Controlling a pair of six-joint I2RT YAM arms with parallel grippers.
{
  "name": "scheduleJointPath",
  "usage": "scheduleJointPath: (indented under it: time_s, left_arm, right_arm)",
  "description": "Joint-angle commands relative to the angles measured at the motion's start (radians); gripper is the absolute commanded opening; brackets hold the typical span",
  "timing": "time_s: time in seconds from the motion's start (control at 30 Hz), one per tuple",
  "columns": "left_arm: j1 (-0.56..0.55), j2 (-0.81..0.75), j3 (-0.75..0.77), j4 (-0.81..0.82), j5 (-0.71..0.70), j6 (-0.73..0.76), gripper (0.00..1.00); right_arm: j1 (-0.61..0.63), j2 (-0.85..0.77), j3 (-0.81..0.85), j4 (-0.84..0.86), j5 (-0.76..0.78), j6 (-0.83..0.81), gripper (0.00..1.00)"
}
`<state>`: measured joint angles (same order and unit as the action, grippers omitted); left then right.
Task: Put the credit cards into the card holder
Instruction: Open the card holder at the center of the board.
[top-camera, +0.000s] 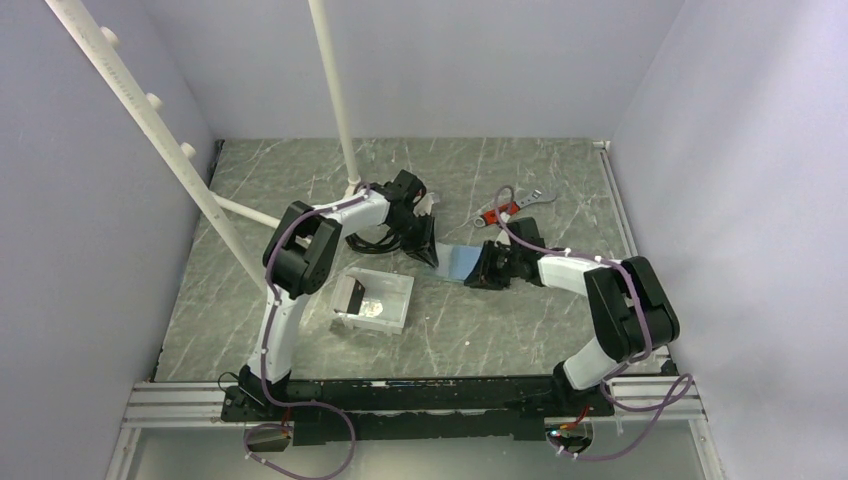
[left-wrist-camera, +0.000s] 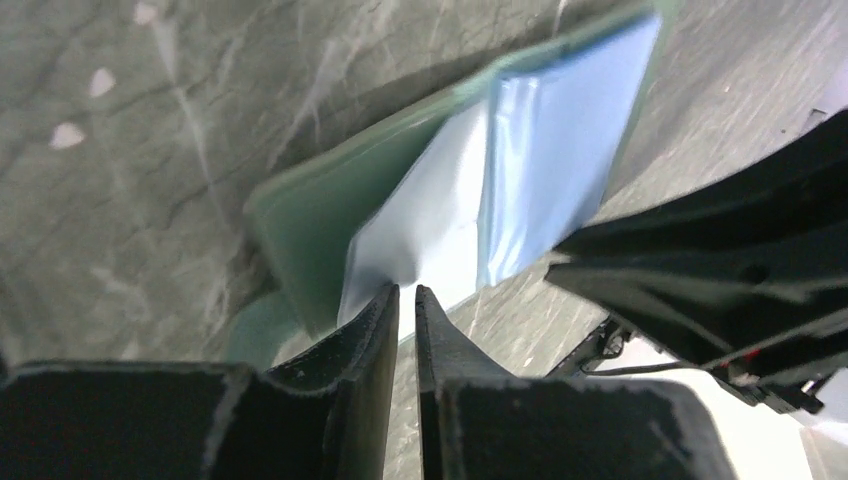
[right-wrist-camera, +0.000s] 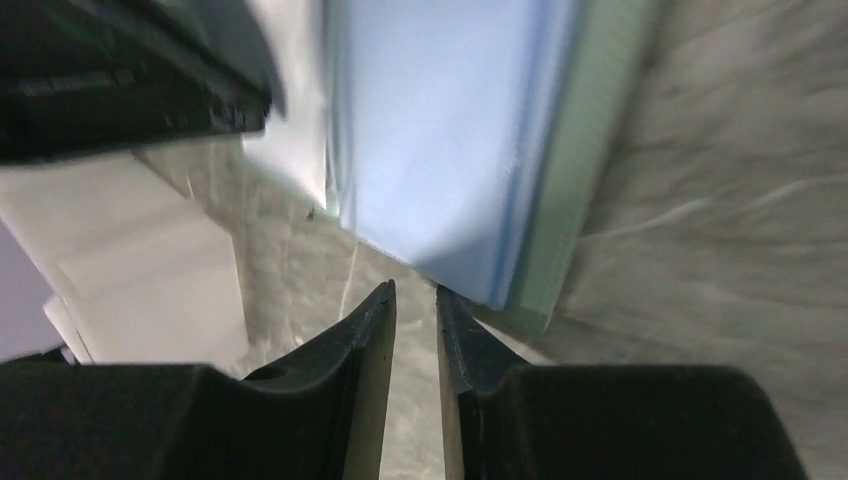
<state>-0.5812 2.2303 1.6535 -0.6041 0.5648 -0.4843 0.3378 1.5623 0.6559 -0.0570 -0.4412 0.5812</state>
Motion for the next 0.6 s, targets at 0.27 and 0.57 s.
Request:
scheduleJointPath:
  time_s: [0.27, 0.57]
  left_arm:
    - [-0.017, 0.105, 0.053, 0.103, 0.101, -0.081, 0.19]
    - [0.007, 0.016, -0.002, 0.135, 0.121, -0.102, 0.25]
  right_arm:
    - [-0.151, 0.032, 0.12, -0.057, 0.144, -0.143, 0.27]
    - [-0.07, -0.022, 0.17, -0.001, -0.039, -0.095, 0.38]
